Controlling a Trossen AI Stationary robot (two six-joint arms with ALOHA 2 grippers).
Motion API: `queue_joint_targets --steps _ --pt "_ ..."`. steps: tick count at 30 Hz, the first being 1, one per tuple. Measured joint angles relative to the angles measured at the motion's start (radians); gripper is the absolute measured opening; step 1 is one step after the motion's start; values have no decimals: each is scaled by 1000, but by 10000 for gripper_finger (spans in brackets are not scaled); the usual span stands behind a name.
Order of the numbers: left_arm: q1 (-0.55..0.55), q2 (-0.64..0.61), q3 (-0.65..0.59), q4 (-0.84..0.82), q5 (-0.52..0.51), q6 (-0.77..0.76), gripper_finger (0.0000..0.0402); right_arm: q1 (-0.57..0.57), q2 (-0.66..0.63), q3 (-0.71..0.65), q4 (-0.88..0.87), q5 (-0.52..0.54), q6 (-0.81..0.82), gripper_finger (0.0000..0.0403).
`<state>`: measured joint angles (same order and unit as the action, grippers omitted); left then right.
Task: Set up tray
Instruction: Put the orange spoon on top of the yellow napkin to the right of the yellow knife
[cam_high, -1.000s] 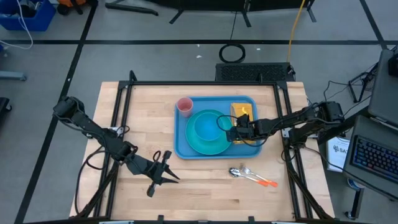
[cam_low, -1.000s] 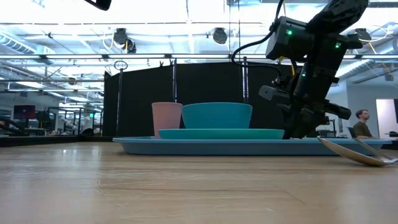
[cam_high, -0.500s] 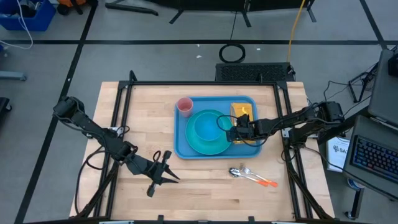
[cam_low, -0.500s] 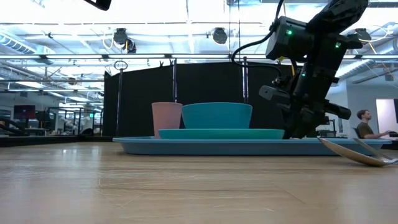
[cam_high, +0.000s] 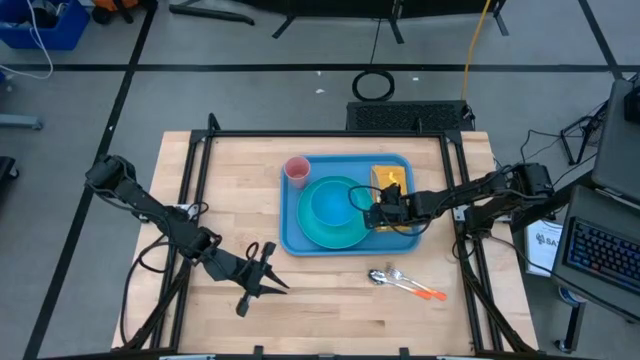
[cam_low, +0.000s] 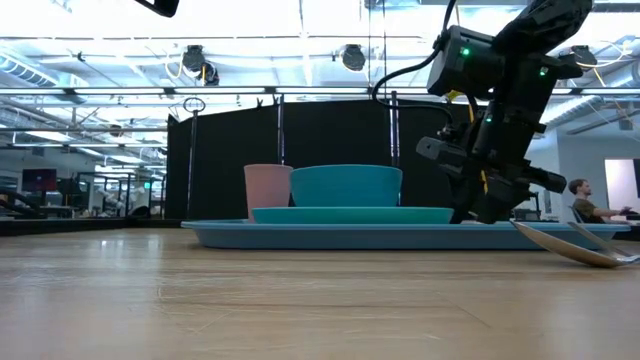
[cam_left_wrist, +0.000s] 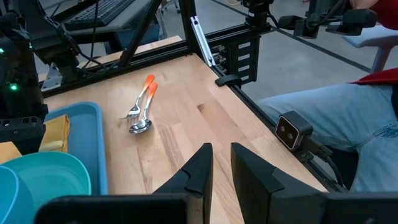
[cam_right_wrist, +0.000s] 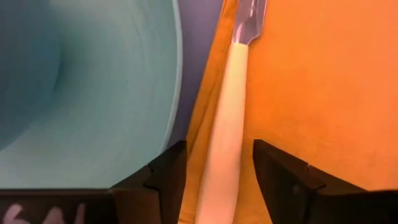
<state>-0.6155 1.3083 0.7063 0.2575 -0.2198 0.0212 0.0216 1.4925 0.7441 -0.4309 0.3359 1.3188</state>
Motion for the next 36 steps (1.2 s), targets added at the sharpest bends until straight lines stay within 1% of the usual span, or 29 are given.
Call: queue_joint_targets --steps 5,10,12,18,21,26,28,30,32,34,36 --pt "0 0 0 -1 0 0 63 0 -13 0 0 -6 -30 171" --pt "0 0 0 -3 0 0 63 0 -40 1 -6 -58 -50 165" --pt "0 0 0 -5 0 0 63 0 -52 1 -23 -80 -55 165" --pt "0 0 0 -12 0 0 63 1 -99 1 -95 -85 -50 164" --pt "0 0 0 -18 0 0 63 9 -134 1 -110 -109 -74 164" --pt "0 0 0 -23 0 1 63 62 -197 1 -103 -182 -168 164" --pt "0 0 0 -22 0 1 63 104 -224 1 -90 -182 -198 164" --pt "0 0 0 -23 -1 0 63 154 -247 1 -56 -178 -242 164" --pt "0 0 0 -22 -3 1 63 224 -257 0 21 -138 -304 164" --pt "0 0 0 -22 -7 0 63 301 -256 -9 145 -78 -322 164" --pt "0 0 0 -20 -9 1 63 358 -239 -39 319 -68 -364 164"
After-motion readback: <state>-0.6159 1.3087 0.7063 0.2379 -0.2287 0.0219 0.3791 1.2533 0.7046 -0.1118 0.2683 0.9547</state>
